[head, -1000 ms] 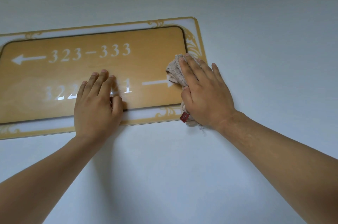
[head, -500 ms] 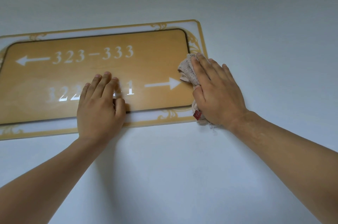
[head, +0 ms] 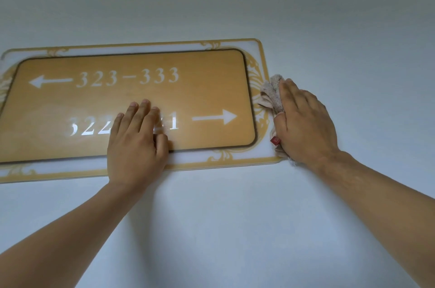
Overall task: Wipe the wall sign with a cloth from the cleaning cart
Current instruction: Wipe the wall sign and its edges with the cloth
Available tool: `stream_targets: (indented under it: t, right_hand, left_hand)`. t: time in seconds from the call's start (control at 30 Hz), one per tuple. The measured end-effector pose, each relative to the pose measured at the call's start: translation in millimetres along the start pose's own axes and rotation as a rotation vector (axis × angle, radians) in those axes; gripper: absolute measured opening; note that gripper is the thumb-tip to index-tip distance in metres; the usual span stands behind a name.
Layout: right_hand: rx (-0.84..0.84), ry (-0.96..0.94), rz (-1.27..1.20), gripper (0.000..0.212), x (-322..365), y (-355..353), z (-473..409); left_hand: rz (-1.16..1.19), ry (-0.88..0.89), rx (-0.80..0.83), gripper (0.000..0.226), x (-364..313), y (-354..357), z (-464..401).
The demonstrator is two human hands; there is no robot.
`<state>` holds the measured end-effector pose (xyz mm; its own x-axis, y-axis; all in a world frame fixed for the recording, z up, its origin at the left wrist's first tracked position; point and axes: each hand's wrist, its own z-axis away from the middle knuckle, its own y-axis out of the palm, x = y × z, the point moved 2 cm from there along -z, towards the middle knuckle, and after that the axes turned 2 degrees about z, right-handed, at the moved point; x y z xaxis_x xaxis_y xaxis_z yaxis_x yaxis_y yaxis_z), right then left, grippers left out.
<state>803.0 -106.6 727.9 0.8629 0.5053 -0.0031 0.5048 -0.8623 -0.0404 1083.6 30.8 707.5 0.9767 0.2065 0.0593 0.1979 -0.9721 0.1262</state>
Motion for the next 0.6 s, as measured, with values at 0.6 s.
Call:
stream_targets:
  t: [0.6]
  right_hand:
    - [-0.124, 0.249, -0.145, 0.059, 13, -17, 12]
  left_hand:
    - [0.005, 0.005, 0.040, 0.055, 5, 0, -1]
